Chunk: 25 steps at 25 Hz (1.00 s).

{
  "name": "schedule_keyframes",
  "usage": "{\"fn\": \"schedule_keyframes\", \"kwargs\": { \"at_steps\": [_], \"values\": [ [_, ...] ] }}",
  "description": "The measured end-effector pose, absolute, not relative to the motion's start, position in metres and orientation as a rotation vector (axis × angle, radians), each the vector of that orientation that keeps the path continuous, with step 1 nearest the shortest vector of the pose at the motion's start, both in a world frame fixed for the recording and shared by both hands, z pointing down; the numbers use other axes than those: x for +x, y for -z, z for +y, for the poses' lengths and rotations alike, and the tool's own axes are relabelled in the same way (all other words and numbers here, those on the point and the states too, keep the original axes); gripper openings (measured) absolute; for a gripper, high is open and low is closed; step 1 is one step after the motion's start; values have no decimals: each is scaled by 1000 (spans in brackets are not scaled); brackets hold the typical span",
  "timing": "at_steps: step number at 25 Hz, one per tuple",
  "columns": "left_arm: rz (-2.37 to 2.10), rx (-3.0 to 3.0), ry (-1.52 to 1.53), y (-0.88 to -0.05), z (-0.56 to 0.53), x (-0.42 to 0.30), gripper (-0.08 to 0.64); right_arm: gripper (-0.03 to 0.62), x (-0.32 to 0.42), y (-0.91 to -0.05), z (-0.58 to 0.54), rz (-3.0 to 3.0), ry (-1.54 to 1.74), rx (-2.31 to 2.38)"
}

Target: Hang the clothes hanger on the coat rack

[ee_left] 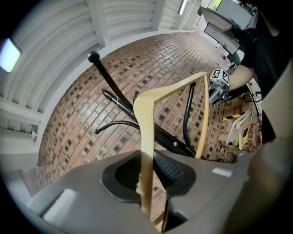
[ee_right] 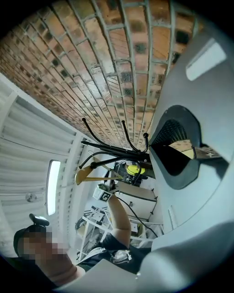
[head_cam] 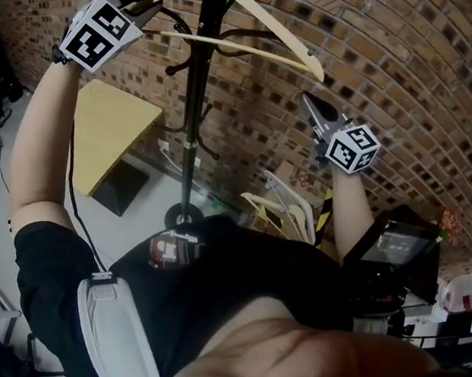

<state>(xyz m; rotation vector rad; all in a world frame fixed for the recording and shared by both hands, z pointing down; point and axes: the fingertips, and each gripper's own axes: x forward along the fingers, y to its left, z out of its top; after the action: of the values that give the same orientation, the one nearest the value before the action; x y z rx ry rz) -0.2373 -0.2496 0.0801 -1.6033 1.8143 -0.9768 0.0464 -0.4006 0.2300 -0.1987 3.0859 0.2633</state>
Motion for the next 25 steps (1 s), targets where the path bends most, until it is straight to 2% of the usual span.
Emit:
{"fn": "schedule_keyframes", "kwargs": {
  "at_steps": [17,25],
  "values": [
    [1793,-1673,1106,-157,-251,-259,86,14,39,-257,-385,3101,-217,-147],
    [1759,-1820,782,-170,-251,-243,94,14,45,-279,-389,3124,-166,-169]
  ]
}}
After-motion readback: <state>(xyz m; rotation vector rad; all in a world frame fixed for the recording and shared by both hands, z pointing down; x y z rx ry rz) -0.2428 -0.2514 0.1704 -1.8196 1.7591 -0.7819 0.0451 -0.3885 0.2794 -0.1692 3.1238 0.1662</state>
